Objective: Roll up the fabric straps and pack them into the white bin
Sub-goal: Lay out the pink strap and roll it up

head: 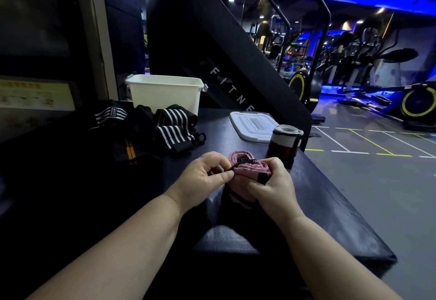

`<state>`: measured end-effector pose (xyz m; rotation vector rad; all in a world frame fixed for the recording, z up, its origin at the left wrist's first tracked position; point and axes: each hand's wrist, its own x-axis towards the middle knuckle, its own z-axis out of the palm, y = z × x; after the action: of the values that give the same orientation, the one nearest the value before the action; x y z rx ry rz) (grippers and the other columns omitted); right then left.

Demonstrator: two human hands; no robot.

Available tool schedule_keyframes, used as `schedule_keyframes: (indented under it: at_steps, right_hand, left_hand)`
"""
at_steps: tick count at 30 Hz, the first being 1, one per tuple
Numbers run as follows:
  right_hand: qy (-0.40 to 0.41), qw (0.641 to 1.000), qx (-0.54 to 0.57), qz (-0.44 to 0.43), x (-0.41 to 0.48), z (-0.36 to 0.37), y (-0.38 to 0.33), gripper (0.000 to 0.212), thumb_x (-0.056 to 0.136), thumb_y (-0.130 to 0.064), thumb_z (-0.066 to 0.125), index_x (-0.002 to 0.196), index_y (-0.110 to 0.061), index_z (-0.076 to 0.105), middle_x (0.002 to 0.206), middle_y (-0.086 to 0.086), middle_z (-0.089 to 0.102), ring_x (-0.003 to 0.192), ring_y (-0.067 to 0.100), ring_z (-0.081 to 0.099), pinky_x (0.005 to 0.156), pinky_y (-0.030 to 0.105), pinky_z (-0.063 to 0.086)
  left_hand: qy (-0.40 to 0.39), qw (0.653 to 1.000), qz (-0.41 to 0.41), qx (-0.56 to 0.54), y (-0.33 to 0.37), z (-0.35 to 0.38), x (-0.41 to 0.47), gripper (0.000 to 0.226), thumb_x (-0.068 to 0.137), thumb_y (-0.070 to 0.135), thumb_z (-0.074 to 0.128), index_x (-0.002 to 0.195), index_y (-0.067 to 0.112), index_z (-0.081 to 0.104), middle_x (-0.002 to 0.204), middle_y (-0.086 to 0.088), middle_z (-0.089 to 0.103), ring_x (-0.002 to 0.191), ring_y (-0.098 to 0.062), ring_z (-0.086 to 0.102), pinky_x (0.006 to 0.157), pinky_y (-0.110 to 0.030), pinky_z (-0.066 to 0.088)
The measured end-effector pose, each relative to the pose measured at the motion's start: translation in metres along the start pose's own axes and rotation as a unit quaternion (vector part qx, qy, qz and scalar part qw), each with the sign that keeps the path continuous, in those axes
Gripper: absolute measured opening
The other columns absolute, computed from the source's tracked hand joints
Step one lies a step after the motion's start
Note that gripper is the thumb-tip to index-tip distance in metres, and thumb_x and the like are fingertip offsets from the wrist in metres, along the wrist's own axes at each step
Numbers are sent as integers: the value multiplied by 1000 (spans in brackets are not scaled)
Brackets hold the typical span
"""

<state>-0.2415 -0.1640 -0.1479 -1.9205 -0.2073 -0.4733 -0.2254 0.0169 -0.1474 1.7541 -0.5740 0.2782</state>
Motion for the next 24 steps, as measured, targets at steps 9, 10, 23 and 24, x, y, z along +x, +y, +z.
schedule_keyframes:
  at_steps: [9,10,23,24]
  right_hand:
    - [-138,982,122,36,8,-15,18,66,54,-43,84,115,-34,62,107,-1,71,105,17,65,93,38,53]
    - [-144,981,125,30,9,-15,20,68,55,-41,85,118,-36,62,111,0,70,108,17,64,98,42,50]
    - [-227,945,230,59,13,-13,20,77,50,-21,87,115,-31,47,115,10,66,94,24,67,77,35,55]
    - [-232,942,235,58,13,-14,20,80,51,-20,87,119,-30,46,117,10,65,98,23,67,79,33,54]
  left_hand:
    - [57,995,-52,63,-7,-4,5,5,90,14,67,85,14,64,68,1,51,57,-7,41,59,-19,39]
    - [58,995,-52,65,-8,-5,5,4,90,14,66,87,13,64,69,1,52,58,-7,42,59,-19,40]
    - [-28,997,-72,-22,-4,-8,2,24,76,33,69,95,20,63,76,-11,52,72,-21,47,70,-31,40]
    - [-36,996,-75,-24,-3,-9,1,26,75,34,70,96,19,62,76,-9,54,73,-20,48,70,-31,42]
